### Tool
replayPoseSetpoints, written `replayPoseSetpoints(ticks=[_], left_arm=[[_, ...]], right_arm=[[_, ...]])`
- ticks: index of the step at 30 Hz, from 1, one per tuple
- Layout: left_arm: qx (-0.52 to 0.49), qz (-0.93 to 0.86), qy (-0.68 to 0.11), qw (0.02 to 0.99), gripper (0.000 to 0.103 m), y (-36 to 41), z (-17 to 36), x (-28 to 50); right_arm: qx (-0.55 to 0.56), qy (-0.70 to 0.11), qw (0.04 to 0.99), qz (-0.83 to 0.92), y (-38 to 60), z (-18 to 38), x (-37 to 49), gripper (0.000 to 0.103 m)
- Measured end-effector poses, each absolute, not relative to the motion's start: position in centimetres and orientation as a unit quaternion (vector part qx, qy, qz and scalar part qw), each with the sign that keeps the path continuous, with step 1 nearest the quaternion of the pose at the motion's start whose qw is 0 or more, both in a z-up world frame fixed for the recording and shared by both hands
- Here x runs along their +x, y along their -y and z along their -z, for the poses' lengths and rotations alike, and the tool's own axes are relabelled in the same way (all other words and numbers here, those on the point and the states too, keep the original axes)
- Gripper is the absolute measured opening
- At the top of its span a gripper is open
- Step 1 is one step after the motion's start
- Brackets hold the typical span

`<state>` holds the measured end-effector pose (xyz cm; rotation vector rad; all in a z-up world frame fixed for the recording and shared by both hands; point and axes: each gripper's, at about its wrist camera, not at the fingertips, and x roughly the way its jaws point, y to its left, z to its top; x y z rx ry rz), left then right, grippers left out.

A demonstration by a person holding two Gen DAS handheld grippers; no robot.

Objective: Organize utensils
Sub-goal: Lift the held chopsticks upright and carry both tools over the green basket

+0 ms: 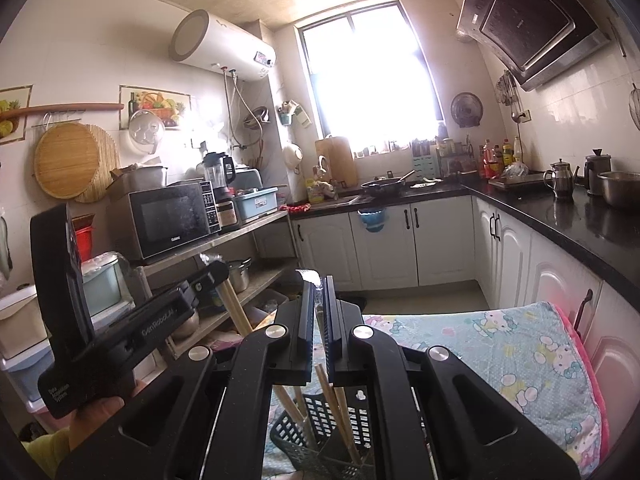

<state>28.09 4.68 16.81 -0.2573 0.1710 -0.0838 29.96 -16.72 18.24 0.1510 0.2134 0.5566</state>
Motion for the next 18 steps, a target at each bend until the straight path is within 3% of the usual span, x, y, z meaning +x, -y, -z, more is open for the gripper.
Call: replayPoseSetpoints(ticks=[18], left_arm=[[-0.163, 0.046, -0.13, 0.977, 0.001, -5.6, -10.4, 29.8]], right_arm=[[0.071, -0.112, 0.958, -0.253, 16.6, -14.1, 32.5, 0.005]])
